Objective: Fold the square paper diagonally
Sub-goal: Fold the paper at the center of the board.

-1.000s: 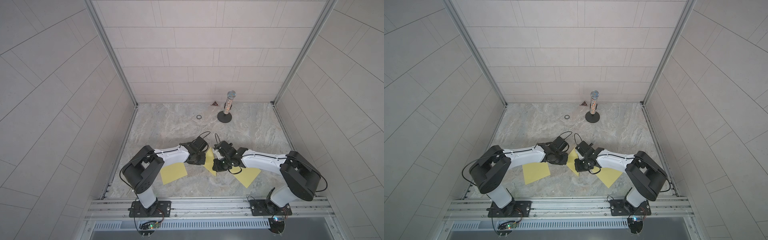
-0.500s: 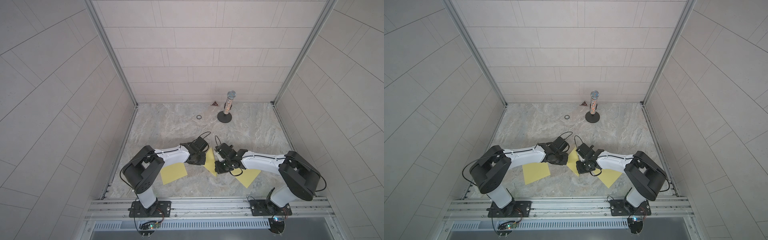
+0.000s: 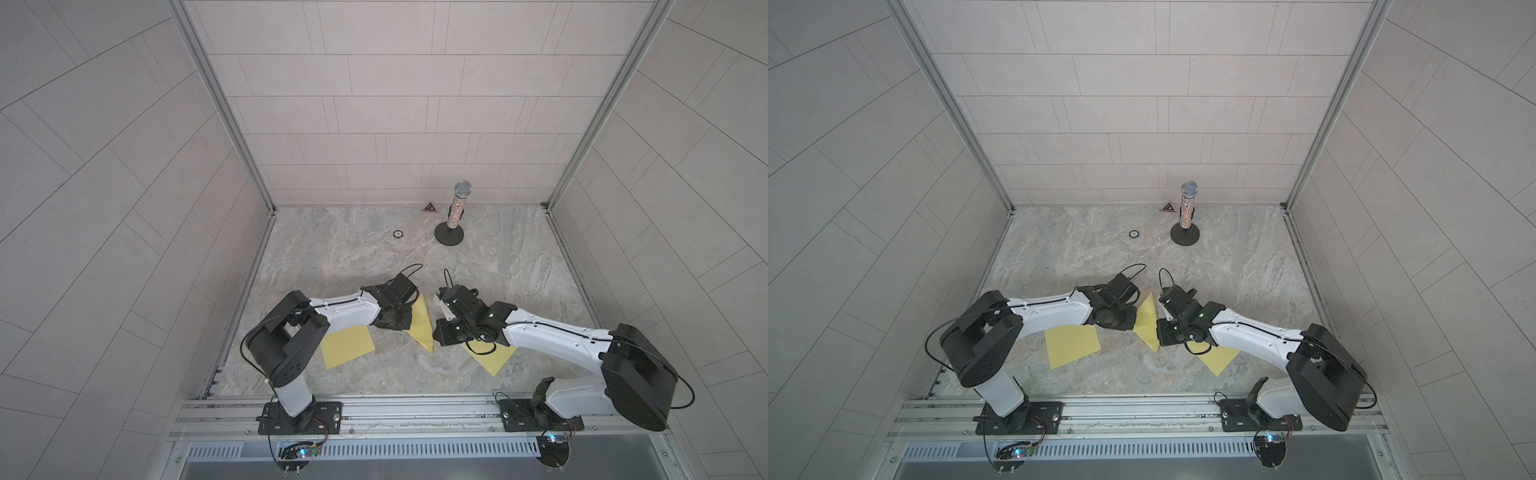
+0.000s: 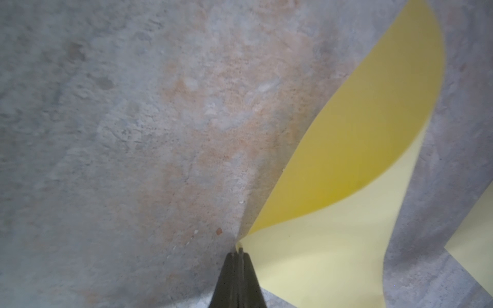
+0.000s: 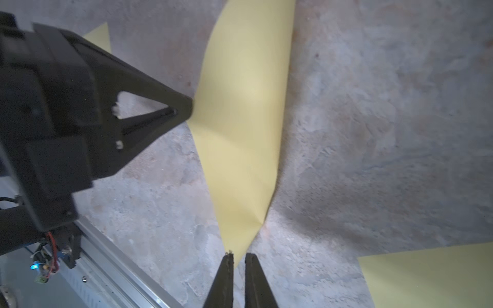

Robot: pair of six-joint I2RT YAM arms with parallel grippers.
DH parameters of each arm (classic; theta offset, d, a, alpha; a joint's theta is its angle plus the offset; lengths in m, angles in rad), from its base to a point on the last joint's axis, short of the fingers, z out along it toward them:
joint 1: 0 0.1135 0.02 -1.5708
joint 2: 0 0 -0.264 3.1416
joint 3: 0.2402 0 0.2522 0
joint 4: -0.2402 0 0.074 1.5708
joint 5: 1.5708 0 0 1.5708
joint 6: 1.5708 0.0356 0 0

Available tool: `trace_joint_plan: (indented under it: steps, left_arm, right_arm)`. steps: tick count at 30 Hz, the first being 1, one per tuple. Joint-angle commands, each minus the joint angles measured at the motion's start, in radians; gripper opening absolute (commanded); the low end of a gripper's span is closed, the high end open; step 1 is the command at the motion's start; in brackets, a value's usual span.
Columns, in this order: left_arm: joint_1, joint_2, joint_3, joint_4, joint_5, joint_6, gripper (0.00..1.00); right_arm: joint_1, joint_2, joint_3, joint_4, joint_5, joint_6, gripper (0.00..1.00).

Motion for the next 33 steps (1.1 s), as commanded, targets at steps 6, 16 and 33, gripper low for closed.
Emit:
trace_joint_plan:
  steps: [6, 16, 33]
  left_arm:
    - [-0.007, 0.040, -0.014, -0.085, -0.036, -0.005, 0.00]
    - [-0.009, 0.041, -0.014, -0.083, -0.037, -0.007, 0.00]
    - [-0.011, 0.039, -0.016, -0.083, -0.042, -0.002, 0.00]
  right_arm:
    - [0.013, 0.086, -0.010, 0.067, -0.040, 0.055, 0.11]
    - [0.034, 0.131, -0.016, 0.092, -0.052, 0.049, 0.11]
    - [0.048, 0.130, -0.055, 0.005, 0.018, 0.045, 0.08]
